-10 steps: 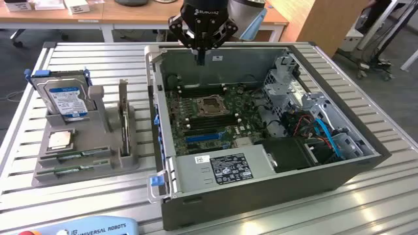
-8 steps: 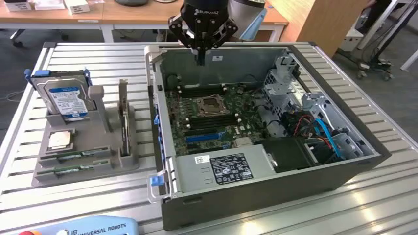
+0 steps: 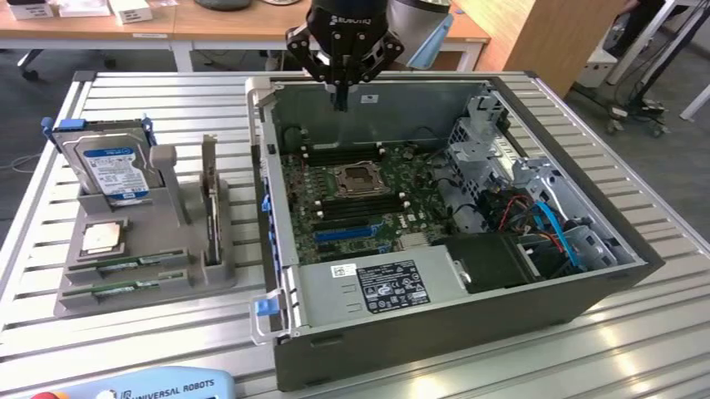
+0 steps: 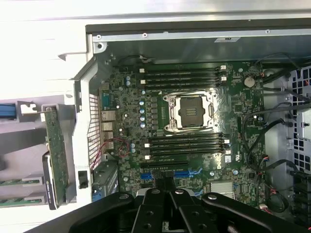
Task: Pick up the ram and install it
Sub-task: 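Reach for the ram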
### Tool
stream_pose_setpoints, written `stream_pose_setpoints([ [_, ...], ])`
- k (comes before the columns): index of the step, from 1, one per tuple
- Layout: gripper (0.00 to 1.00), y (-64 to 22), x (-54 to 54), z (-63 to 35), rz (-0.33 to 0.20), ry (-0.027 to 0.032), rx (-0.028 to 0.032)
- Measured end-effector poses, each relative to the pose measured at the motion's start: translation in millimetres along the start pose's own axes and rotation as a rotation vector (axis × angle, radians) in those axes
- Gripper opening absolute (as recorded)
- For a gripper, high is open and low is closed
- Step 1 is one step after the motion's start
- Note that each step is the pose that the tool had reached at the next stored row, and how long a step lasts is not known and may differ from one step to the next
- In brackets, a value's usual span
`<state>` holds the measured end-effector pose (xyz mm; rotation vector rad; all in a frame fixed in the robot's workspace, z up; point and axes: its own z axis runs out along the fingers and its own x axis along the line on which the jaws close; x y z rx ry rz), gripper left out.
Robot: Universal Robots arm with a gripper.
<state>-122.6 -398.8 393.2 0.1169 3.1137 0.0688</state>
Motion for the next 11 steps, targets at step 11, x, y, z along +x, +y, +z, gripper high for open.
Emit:
stream_pose_setpoints([
  [11,0.1,-1.0,13.0,-0.2,0.0,0.0,0.0001],
])
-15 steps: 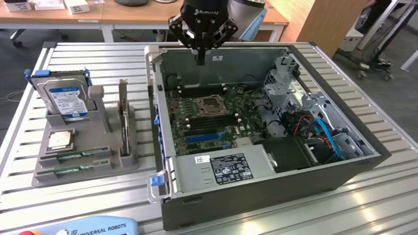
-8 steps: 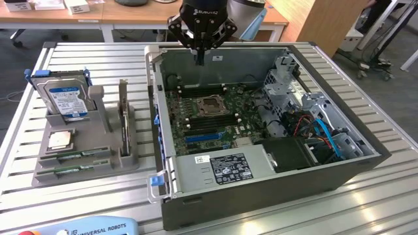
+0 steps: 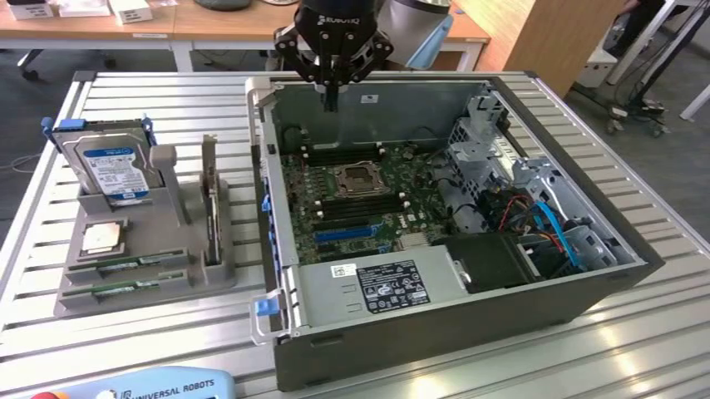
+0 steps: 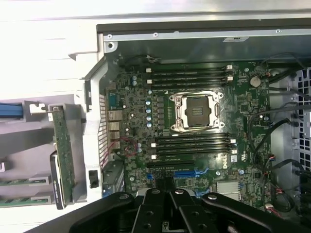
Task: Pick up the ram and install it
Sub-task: 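Reach for the ram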
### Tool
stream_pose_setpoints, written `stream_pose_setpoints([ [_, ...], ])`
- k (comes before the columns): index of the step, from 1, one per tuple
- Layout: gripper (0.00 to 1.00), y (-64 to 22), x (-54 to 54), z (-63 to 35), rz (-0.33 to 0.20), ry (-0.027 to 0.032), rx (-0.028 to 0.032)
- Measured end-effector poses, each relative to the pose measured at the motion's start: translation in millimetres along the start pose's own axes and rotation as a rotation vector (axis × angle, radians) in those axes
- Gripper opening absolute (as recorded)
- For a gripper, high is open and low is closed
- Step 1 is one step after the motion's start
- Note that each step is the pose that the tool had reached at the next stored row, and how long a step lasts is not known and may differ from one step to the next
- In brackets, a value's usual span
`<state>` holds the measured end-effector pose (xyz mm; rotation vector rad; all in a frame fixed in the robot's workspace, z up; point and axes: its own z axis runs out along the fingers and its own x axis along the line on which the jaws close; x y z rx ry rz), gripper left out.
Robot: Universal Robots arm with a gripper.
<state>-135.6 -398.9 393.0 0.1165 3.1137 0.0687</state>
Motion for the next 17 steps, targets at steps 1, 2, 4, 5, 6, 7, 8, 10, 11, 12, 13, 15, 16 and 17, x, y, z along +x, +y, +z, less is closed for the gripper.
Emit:
stream_pose_setpoints([
  [1,0.1,-0.2,2.1,0.0,0.0,0.0,-0.0001],
  [2,0.1,-0.3,3.6,0.0,0.0,-0.0001,-0.0001],
  [4,0.1,-0.5,7.1,-0.1,0.0,0.0001,-0.0001],
  [5,0.1,-0.7,9.2,-0.1,0.0,0.0,-0.0001],
  [6,0.1,-0.8,11.4,-0.1,0.0,0.0,-0.0001],
  [7,0.1,-1.0,13.6,-0.1,0.0,0.0,-0.0001],
  [8,0.1,-1.2,15.9,-0.1,0.0,0.0,-0.0001],
  [10,0.1,-1.5,20.1,0.0,0.0,0.0,-0.0001],
  [11,0.1,-1.7,22.5,0.0,0.0,0.0,-0.0001],
  [12,0.1,-1.8,24.6,0.0,0.0,0.0,-0.0001],
  [13,0.1,-2.0,26.3,0.1,0.0,0.0,-0.0001],
  [15,0.1,-2.3,30.2,0.2,0.0,0.0,-0.0001],
  [16,0.1,-2.4,32.2,0.2,0.0,0.0,0.0],
  [17,0.1,-2.6,34.6,0.2,0.0,0.0001,0.0],
])
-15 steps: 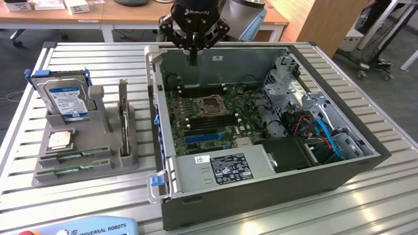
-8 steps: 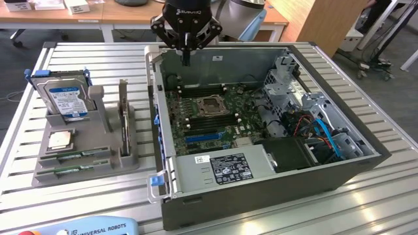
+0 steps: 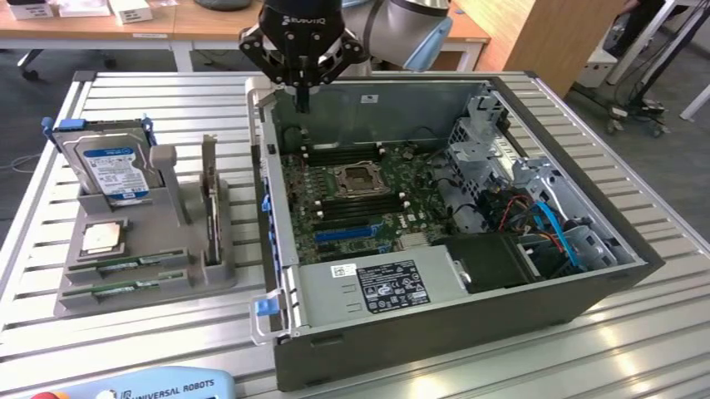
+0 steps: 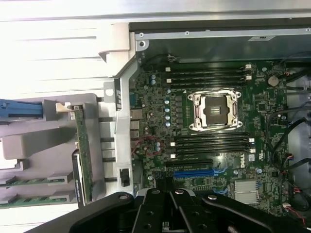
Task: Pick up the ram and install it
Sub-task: 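Reach for the ram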
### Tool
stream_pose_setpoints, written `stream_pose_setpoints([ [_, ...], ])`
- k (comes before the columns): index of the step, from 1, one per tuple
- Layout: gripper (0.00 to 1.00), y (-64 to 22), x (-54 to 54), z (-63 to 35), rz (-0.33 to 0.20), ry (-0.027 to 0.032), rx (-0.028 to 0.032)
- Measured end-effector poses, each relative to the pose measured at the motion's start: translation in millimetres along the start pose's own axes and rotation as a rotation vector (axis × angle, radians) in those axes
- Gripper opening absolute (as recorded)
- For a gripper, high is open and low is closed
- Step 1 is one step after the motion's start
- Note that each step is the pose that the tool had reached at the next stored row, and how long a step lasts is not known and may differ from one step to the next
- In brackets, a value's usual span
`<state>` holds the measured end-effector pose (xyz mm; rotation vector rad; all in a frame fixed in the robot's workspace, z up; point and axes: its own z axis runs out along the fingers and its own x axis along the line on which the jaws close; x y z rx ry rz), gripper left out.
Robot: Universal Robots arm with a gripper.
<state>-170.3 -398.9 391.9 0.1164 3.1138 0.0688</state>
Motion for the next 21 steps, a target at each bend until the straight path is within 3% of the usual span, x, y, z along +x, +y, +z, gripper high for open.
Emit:
stream_pose_setpoints([
  [8,0.1,-1.2,15.9,0.1,0.0,0.0,-0.0001],
  [21,0.1,-3.9,51.3,0.8,0.0,0.0001,0.0],
])
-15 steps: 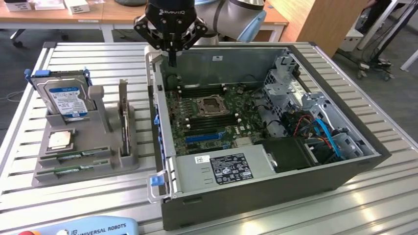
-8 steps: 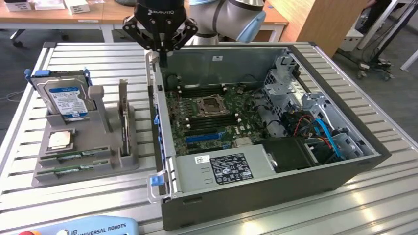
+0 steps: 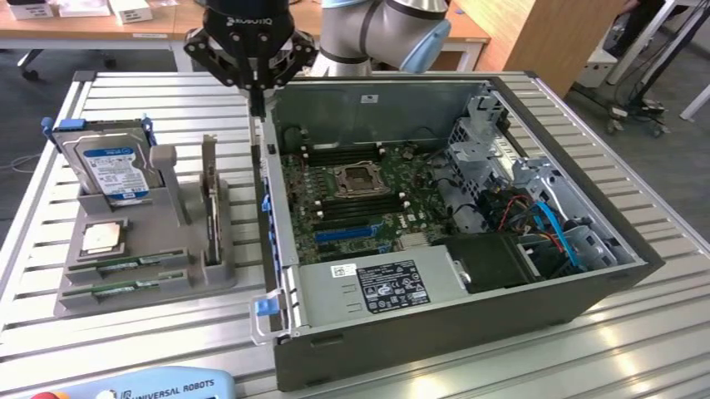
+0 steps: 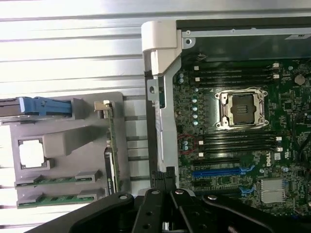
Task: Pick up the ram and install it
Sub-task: 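Reach for the ram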
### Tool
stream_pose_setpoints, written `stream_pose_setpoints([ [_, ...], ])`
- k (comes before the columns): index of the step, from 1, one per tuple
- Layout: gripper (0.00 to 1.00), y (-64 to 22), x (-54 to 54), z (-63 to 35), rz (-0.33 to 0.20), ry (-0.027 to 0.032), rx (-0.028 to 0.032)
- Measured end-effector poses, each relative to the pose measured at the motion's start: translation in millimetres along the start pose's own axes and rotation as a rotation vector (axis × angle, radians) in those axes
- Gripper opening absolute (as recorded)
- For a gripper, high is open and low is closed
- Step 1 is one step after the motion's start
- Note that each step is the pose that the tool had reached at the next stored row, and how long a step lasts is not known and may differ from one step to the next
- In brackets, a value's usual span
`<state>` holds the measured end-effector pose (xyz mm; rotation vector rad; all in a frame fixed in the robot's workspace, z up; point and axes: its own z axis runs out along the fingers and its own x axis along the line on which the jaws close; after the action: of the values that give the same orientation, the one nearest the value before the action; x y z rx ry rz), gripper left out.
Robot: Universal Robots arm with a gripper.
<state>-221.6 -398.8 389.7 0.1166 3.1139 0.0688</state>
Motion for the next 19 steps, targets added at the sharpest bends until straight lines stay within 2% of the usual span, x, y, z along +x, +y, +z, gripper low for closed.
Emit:
stream_pose_setpoints([
  [8,0.1,-2.2,28.0,1.4,0.0,0.0034,0.0002],
  [13,0.1,-3.9,49.3,3.1,0.0,0.0072,0.0006],
  [19,0.1,-5.4,68.9,4.8,-0.002,0.0095,0.0008],
])
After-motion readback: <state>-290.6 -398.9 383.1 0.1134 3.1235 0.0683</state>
